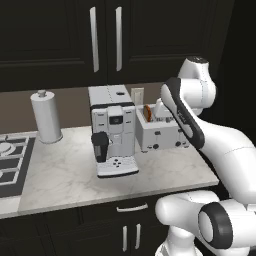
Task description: Start the toaster. Once the lever pops up, take the bread to the plate on the dining counter.
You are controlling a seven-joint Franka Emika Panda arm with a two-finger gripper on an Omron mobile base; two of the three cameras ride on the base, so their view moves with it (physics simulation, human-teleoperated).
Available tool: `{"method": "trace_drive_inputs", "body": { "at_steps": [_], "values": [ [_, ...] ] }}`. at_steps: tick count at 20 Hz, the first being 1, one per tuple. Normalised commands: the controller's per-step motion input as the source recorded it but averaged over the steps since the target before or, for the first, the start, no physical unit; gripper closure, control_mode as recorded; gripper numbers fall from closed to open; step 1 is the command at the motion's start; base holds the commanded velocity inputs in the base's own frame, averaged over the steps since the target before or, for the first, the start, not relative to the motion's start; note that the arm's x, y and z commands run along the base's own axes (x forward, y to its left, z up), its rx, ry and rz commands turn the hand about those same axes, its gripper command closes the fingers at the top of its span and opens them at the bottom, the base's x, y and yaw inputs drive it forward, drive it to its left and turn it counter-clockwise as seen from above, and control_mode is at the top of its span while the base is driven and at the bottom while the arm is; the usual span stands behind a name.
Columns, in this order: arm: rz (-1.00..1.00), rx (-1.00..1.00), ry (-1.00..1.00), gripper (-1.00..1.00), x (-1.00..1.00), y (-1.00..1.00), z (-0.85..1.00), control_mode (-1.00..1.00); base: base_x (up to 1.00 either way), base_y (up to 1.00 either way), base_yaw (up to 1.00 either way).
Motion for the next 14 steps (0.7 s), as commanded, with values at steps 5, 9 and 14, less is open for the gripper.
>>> {"method": "trace_drive_inputs", "body": {
  "at_steps": [5,9,14],
  "values": [
    [0.0,0.0,-0.01,-1.0,0.0,-0.01,-0.03,-1.0,0.0,0.0,0.0],
    [0.0,0.0,0.0,-1.0,0.0,-0.04,-0.19,-1.0,0.0,0.0,0.0],
    [0.0,0.0,0.0,-1.0,0.0,-0.11,-0.33,-1.0,0.0,0.0,0.0]
  ]
}}
